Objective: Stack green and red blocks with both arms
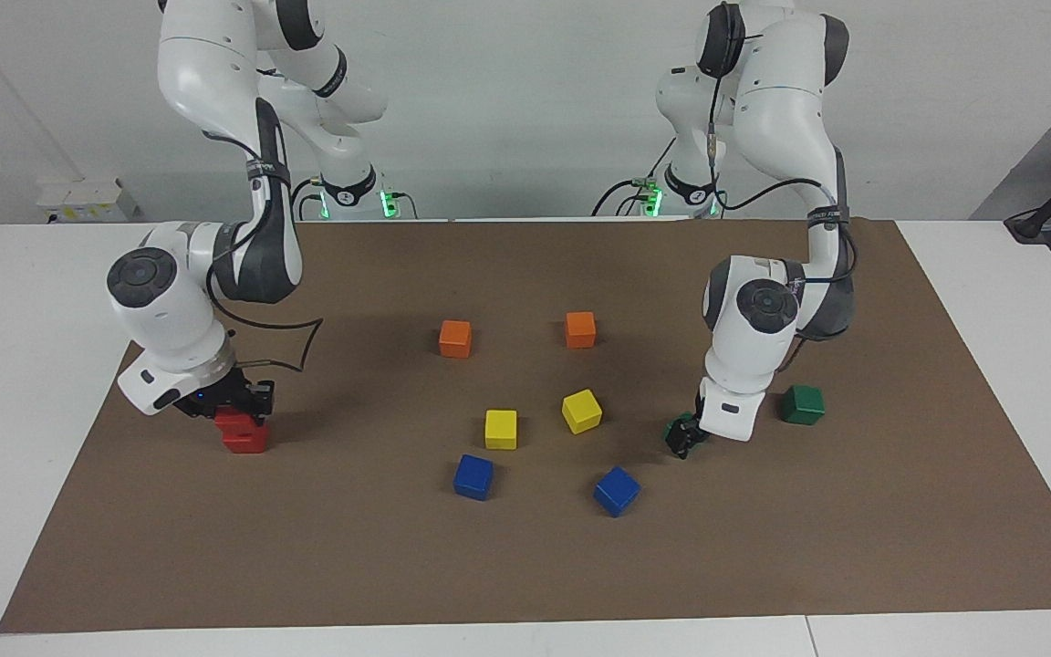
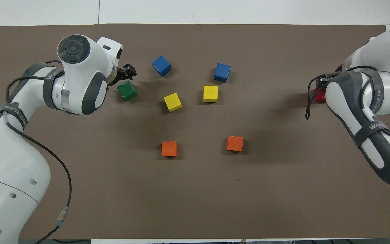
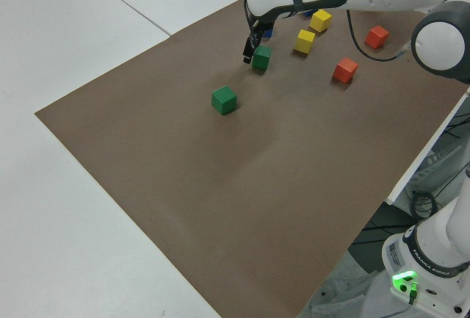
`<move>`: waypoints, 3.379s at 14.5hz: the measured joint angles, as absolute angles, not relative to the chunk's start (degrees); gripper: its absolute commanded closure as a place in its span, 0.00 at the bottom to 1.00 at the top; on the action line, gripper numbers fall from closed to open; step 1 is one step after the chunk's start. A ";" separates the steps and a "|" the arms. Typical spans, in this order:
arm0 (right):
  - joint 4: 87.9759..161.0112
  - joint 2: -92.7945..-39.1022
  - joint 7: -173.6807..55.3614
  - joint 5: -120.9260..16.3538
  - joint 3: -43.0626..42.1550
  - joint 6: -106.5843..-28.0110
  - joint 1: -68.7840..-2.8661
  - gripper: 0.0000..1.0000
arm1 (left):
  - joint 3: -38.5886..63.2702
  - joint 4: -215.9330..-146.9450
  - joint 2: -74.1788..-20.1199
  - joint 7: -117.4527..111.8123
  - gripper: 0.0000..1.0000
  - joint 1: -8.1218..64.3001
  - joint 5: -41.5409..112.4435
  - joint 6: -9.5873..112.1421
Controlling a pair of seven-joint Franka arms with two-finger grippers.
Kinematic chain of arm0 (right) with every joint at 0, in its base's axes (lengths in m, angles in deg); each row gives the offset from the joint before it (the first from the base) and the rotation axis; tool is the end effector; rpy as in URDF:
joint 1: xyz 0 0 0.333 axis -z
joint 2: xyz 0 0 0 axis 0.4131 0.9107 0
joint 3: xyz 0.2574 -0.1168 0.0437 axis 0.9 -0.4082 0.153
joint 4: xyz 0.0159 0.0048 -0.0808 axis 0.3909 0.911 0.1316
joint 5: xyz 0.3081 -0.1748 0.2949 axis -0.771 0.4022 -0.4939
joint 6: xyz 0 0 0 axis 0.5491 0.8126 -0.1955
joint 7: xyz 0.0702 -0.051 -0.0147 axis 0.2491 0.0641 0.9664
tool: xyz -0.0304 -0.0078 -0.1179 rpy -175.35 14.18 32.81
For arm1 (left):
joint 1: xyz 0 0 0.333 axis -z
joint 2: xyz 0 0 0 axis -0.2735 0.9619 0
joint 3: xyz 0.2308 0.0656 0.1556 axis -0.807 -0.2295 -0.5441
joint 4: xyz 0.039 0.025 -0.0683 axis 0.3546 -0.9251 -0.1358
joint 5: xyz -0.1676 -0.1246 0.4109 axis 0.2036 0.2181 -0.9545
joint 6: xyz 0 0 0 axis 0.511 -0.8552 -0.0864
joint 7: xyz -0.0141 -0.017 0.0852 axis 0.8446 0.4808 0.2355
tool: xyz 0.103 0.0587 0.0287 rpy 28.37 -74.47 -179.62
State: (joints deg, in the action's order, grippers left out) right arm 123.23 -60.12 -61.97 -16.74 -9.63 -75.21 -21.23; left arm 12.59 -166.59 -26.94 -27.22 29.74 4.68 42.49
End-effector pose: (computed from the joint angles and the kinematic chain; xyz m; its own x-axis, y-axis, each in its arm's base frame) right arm 0.6931 -0.0659 0.2714 0.9983 0.0545 0.0221 0.0523 -0.9948 0.0869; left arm 0.7034 -0.2100 0.2375 0.9353 0.3391 0.1006 0.3392 -0.9406 0.0173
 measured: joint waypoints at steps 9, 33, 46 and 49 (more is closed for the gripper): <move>124.74 -60.31 -64.88 -16.78 -9.11 -79.17 -20.52 1.00 | 13.19 -171.51 -28.03 -32.08 0.40 31.11 4.67 47.45; 126.84 -60.34 -64.96 -16.82 -9.34 -82.07 -20.24 0.00 | 12.73 -175.60 -39.24 23.90 1.00 12.53 10.31 33.64; 118.51 -79.79 -64.97 -19.48 -6.21 -48.48 -21.04 0.00 | 12.48 -178.24 -39.00 24.90 1.00 11.96 10.37 37.84; 117.63 -82.57 -64.97 -19.48 -5.92 -40.84 -21.06 0.00 | 12.50 -178.31 -39.00 24.96 0.80 11.72 10.37 38.12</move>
State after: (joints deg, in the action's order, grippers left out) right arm 117.63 -82.57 -64.97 -19.48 -5.92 -40.84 -21.06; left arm 12.50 -178.31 -39.00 24.96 11.72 10.37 38.12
